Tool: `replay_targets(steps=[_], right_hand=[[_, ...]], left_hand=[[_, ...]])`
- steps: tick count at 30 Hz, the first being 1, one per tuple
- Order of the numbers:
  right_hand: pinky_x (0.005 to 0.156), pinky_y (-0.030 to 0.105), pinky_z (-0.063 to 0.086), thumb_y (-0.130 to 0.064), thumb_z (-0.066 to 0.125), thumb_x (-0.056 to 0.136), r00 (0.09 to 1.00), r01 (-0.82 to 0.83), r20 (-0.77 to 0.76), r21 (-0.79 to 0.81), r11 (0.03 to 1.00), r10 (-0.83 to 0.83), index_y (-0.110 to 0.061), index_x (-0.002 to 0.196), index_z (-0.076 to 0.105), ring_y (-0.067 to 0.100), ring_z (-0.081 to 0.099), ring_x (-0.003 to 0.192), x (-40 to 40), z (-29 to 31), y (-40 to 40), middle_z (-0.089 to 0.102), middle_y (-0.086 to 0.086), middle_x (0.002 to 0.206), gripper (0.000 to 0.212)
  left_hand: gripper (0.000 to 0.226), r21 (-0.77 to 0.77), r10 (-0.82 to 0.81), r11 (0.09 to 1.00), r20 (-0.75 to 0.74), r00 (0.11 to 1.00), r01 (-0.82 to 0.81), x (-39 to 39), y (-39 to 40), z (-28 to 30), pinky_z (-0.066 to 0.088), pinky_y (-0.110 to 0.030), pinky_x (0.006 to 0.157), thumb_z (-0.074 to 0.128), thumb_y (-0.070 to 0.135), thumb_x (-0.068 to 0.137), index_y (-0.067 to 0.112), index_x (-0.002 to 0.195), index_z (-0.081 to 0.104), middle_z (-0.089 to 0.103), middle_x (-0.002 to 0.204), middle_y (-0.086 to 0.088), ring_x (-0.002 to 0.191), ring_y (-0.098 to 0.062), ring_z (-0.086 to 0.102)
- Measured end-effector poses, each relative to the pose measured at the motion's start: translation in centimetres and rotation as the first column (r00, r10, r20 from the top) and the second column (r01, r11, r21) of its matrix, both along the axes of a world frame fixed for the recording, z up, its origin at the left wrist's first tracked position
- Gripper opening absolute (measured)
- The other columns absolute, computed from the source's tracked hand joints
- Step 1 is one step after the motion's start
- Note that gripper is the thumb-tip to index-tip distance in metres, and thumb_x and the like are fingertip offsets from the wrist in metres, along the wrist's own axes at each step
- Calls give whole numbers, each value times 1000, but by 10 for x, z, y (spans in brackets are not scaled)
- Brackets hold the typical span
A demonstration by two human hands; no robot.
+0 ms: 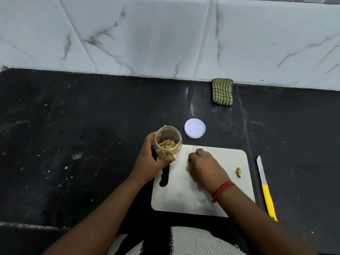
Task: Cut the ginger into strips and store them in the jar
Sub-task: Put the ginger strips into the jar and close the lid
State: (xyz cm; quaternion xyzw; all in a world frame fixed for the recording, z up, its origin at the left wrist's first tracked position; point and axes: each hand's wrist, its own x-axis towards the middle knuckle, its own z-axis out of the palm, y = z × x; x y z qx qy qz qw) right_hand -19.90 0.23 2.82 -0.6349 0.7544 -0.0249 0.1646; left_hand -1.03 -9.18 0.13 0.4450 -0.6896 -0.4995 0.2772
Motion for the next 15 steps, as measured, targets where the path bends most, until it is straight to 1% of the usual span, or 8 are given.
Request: replay_targets(steps=[1,2,3,5,8,10,13,15], right_hand=[[67,33,44,-14,58,86,1000,2,-12,-17,1000,-2,-11,93,57,30,55,88,4,-1,1,53,9,94,8],[64,34,43,-6,55,84,1000,10,-15,-32,999,-10,-10,91,56,30,55,86,6,-3,2,53,9,92,8],[64,34,43,1,52,81,1000,11,-12,-31,999,-11,-9,90,56,30,55,85,7,-3,2,53,10,92,14],[65,34,42,6,48,77,1000,13,-4,-38,999,-13,-8,93,55,31,54,87,8,-2,3,53,11,94,22],[65,32,34,4,45,79,999,35,10,-52,998,-34,-8,98,51,33,53,88,8,1,2,54,13,96,24],[64,30,29,1,44,81,996,80,40,-29,996,-78,-9,99,48,34,53,88,8,1,-2,56,14,98,21],[63,31,29,-1,44,81,994,101,49,-2,995,-101,-9,97,45,35,53,87,8,-1,-5,57,15,98,18],[64,32,29,0,44,79,995,93,31,-3,996,-93,-9,98,45,35,53,88,11,-2,-5,57,15,99,21]], left_hand=[[88,-3,-2,1000,-5,1000,2,0,0,0,49,-37,107,93,25,71,38,141,40,54,139,14,128,-7,55],[88,-5,-5,1000,-10,1000,5,0,0,0,49,-36,107,93,23,72,38,140,40,54,139,14,128,-7,55],[88,-6,-9,1000,-13,1000,8,-1,0,1,48,-35,106,93,22,72,38,140,40,55,138,14,127,-6,55],[88,-7,-11,1000,-13,1000,11,-1,0,2,48,-31,106,93,22,72,39,140,39,54,138,16,127,-4,55],[87,-4,-11,1000,-14,1000,11,0,1,2,47,-27,105,93,25,72,40,140,39,54,139,17,127,-2,54],[87,-1,-9,1000,-13,1000,9,0,2,4,46,-25,104,92,27,73,44,138,38,53,139,18,127,-1,54],[86,-3,-6,1000,-14,1000,6,-1,2,5,46,-21,102,92,27,73,51,135,37,53,138,20,126,2,53],[86,-3,-7,1000,-17,1000,7,-1,2,6,46,-21,102,92,26,73,50,135,37,53,138,19,125,2,54]])
